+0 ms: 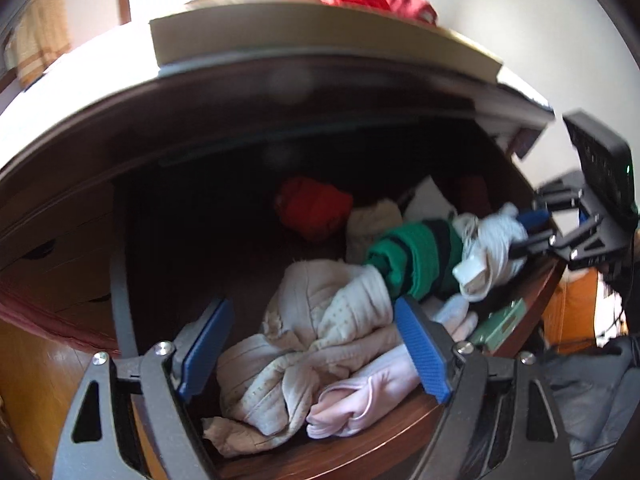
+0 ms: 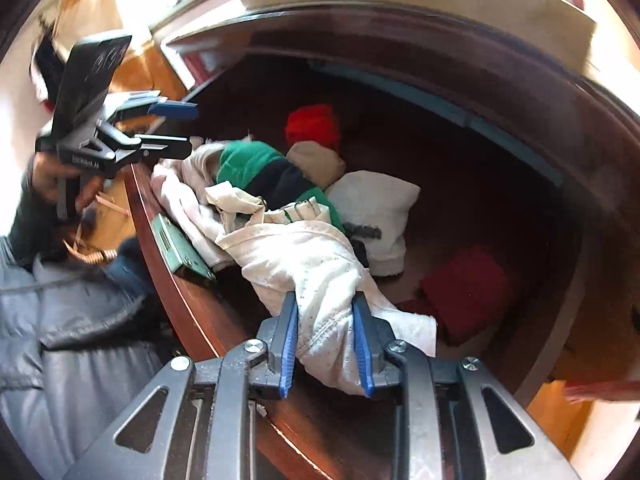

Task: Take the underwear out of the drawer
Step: 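Grasp the white rolled garment with the right gripper while the left grasps a beige garment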

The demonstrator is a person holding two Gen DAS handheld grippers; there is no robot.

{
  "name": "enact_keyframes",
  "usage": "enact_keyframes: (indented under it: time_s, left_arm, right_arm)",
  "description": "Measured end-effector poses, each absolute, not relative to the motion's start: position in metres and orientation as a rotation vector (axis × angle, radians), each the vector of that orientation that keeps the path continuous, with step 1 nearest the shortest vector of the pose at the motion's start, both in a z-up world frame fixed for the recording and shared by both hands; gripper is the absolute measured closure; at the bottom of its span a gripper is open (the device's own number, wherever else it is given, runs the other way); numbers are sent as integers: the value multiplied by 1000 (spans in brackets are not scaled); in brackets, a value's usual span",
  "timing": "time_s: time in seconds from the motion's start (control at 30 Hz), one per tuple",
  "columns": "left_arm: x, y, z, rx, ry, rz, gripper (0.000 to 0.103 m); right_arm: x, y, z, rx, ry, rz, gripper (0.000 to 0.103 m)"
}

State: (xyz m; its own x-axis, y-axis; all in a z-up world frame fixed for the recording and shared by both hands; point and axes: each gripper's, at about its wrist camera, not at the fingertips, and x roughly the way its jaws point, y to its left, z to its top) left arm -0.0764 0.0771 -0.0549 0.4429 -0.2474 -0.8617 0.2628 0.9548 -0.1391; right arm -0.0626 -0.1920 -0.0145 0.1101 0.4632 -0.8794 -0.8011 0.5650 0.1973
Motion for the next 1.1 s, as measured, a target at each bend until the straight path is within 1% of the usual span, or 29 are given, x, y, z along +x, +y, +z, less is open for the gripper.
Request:
enact_keyframes:
  time_s: [0.03,0.07,0.1,0.17,0.33,0.53,0.67,0.77,0.83,0.87,0.9,0.93,0.97,1.0,1.1]
  left_arm:
    - [-74,76,-58,34,1089,-326,19]
    - [-71,75,-61,53,1112,-339,19]
    - [-69,73,-64,64,1133,-357,19]
    - [-64,74,-71,63,1183,-384,19]
    - [-58,63,-80,154,1259,-435,19]
    - [-53,53,-86,196,1324,-464,19]
    - [-46,41,-90,194,1352,-484,22]
    - [-46,39,-91,175,1358,-506,27]
    - [-47,39,-91,151,1355,-526,36]
    - [-48,37,-90,140,1350,-532,38]
    - [-49,40,-88,126,1342,-535,43]
    - [-49,43,-88,121,1335,-530,58]
    - [-50,43,-90,136,1332,-520,63]
    - [-53,44,-88,131,1321,-523,64]
    - [-59,45,-85,127,1283,-525,69]
  right_arm:
    - [-62,-190,-15,-380,1118,963,65]
    - [-62,-189,-14,-398,1122,969,56]
    - [-62,-187,-14,-423,1113,961,52]
    - [-60,-182,-14,-444,1113,956,50]
    - [-52,-168,-21,-482,1166,969,48]
    - [-47,-145,-34,-533,1217,984,48]
    - [-42,-140,-38,-533,1240,995,48]
    - [-40,-141,-40,-507,1256,1003,48]
    - [-40,-143,-41,-481,1264,1022,51]
    - [-41,-144,-40,-476,1258,1030,54]
    - [-42,-149,-39,-471,1246,1034,58]
    - [-43,-149,-38,-464,1233,1036,60]
    - [-47,-151,-37,-455,1220,1042,64]
    - [-49,-152,-36,-449,1207,1047,68]
    - [-54,-159,-34,-424,1173,1038,73]
